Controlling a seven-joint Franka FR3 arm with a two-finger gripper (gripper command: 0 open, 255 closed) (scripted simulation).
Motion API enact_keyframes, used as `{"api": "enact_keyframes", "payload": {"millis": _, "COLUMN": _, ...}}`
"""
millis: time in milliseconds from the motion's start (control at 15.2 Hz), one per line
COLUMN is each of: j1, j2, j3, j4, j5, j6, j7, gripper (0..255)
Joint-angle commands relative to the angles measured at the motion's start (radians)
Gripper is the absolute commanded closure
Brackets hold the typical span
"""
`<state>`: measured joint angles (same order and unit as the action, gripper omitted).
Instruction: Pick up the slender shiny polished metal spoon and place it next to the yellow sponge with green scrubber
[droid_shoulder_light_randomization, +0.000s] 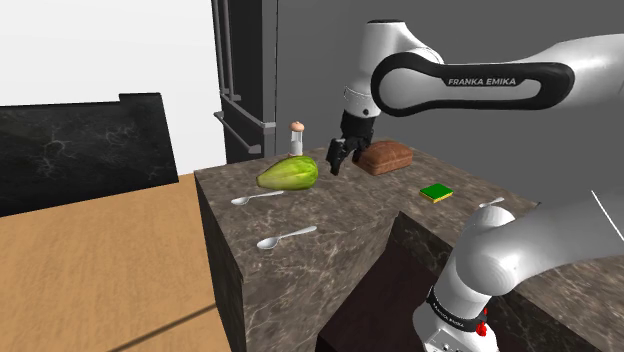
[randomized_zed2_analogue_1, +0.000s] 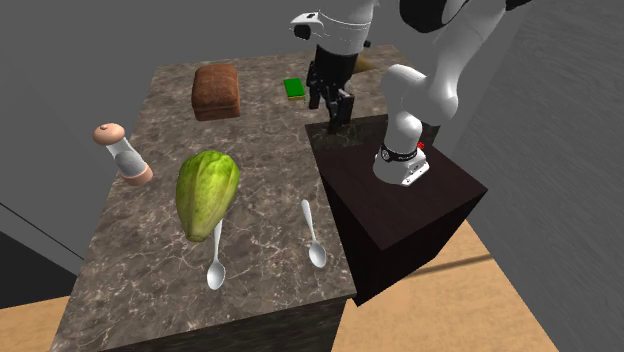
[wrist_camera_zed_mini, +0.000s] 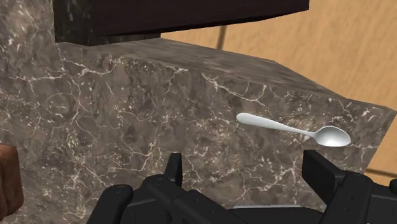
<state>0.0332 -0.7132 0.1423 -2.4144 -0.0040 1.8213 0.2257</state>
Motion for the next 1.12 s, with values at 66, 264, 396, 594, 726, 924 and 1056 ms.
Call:
{"api": "enact_keyframes", "payload": {"millis": 66, "j1": 0.003, "j2": 0.054, "j3": 0.054, "j4": -0.033, "j5": 0.021, "j6": 0.088, "j7": 0.084, "gripper": 0}}
{"api": "enact_keyframes", "payload": {"millis": 264, "j1": 0.002, "j2": 0.128, "j3": 0.111, "j4": -0.041, "j5": 0.035, "j6": 0.170, "j7": 0.170, "gripper": 0}}
{"api": "enact_keyframes", "payload": {"millis": 396, "j1": -0.001, "j2": 0.184, "j3": 0.149, "j4": -0.038, "j5": 0.038, "j6": 0.223, "j7": 0.229, "gripper": 0}}
{"api": "enact_keyframes", "payload": {"millis": 594, "j1": -0.010, "j2": 0.279, "j3": 0.207, "j4": -0.021, "j5": 0.030, "j6": 0.301, "j7": 0.321, "gripper": 0}}
{"api": "enact_keyframes", "payload": {"millis": 726, "j1": -0.019, "j2": 0.349, "j3": 0.246, "j4": -0.002, "j5": 0.015, "j6": 0.349, "j7": 0.387, "gripper": 0}}
{"api": "enact_keyframes", "payload": {"millis": 924, "j1": -0.037, "j2": 0.462, "j3": 0.302, "j4": 0.038, "j5": -0.028, "j6": 0.414, "j7": 0.494, "gripper": 0}}
{"api": "enact_keyframes", "payload": {"millis": 1056, "j1": -0.048, "j2": 0.544, "j3": 0.336, "j4": 0.073, "j5": -0.071, "j6": 0.451, "j7": 0.572, "gripper": 0}}
